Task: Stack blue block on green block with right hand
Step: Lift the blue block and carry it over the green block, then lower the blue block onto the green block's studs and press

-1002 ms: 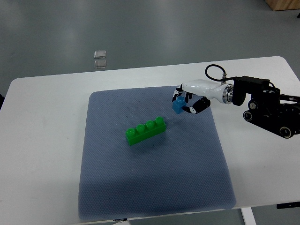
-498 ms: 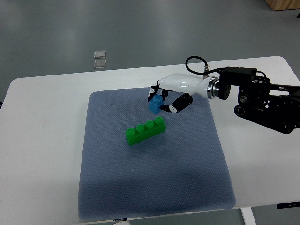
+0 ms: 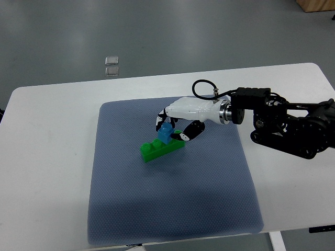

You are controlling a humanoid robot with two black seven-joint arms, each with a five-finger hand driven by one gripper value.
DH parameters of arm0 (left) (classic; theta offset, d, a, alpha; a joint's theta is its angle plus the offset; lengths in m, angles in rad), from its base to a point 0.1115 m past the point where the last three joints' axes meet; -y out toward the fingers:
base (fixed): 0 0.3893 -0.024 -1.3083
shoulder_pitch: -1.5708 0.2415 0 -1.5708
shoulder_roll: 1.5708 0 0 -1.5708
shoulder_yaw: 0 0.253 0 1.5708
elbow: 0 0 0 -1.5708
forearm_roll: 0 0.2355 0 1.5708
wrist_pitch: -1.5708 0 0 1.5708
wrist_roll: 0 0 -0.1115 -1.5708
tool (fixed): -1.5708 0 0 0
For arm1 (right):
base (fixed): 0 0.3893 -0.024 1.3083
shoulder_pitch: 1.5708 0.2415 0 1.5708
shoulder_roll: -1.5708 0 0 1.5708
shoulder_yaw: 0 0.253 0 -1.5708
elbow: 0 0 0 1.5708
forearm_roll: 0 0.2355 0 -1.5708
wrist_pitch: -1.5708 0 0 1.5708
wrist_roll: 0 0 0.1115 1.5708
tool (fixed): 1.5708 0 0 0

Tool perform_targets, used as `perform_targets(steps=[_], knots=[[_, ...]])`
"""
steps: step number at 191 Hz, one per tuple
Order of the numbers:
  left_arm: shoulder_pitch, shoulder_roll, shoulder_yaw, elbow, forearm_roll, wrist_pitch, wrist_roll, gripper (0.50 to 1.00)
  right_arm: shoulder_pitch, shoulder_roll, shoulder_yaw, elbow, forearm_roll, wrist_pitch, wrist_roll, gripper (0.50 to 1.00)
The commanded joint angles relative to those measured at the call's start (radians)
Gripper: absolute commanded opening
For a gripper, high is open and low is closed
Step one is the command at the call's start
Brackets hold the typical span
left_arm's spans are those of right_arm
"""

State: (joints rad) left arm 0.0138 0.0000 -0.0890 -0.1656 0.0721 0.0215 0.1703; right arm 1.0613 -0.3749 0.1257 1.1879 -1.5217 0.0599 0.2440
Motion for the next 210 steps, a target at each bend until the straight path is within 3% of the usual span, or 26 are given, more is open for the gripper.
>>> perform_targets(steps=[1,210], knots=[[0.000,0.000,0.000,0.000,0.000,0.000,0.000,1.000,0.000,0.001,-0.014,-0.019,-0.003,-0.002,0.000,0.509],[0.000,0.000,0.000,0.000,0.000,0.000,0.000,1.000,0.012,0.054,-0.069,-0.088,-0.018,-0.002,0.000,0.507]])
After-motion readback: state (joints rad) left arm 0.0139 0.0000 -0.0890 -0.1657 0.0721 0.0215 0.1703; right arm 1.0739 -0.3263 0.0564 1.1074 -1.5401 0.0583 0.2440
